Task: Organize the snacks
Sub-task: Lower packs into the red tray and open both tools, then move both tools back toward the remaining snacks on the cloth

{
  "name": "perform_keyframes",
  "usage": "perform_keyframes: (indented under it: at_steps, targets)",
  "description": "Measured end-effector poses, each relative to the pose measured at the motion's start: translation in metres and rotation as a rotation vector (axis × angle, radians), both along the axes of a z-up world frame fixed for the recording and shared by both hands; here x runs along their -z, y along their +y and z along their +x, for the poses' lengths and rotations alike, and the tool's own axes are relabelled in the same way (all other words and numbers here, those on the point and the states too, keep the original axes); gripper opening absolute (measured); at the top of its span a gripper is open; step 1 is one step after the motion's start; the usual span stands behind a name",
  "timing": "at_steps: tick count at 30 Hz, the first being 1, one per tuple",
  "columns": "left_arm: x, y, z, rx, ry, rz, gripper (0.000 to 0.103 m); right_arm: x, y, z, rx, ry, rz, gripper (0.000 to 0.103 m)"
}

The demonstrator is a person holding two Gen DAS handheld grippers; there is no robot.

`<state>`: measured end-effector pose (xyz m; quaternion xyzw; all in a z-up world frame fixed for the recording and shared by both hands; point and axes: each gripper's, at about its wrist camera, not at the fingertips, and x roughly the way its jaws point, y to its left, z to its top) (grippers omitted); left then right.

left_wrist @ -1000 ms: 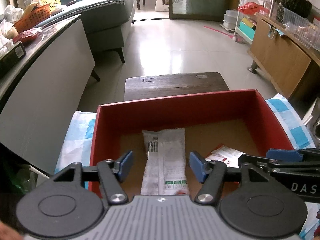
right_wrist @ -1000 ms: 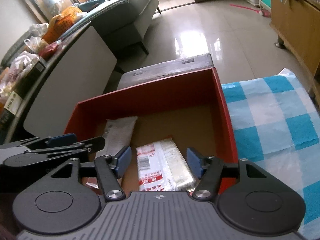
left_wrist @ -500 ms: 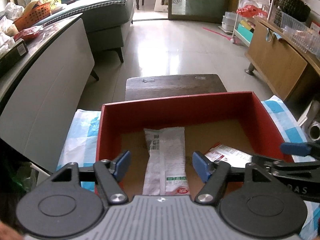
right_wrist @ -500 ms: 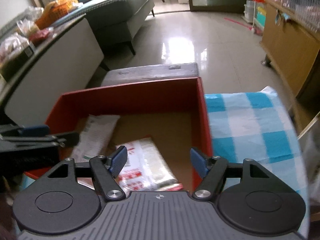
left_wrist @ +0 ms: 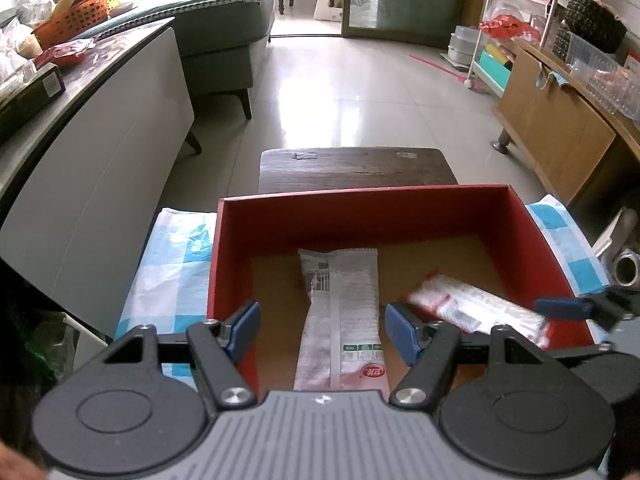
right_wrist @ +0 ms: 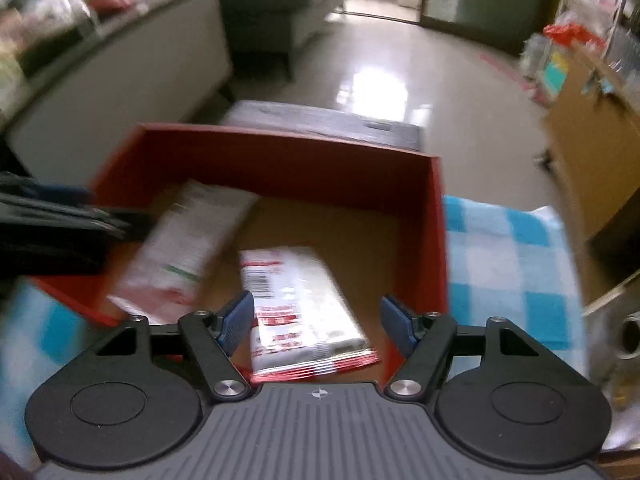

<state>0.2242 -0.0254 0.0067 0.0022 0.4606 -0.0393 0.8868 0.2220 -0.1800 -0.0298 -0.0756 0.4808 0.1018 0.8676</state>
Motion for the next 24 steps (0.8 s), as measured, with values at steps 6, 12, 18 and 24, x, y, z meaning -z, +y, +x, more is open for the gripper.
perform_keyframes:
  at_steps: [6, 12, 18, 24]
  targets:
    - [0.000, -0.002, -0.002, 0.013, -0.008, 0.019, 0.063, 0.012, 0.005, 0.010, 0.017, -0.015, -0.047, 0.073]
    - [-0.008, -0.002, -0.012, 0.013, -0.016, 0.015, 0.064, -0.023, 0.000, -0.009, 0.024, -0.099, 0.046, 0.081]
    - [-0.019, 0.006, -0.036, 0.001, -0.035, 0.009, 0.071, -0.043, -0.006, -0.032, 0.062, -0.117, 0.058, 0.088]
    - [-0.012, 0.012, -0.059, -0.006, -0.008, 0.015, 0.071, -0.048, -0.014, -0.058, 0.096, -0.116, 0.076, 0.090]
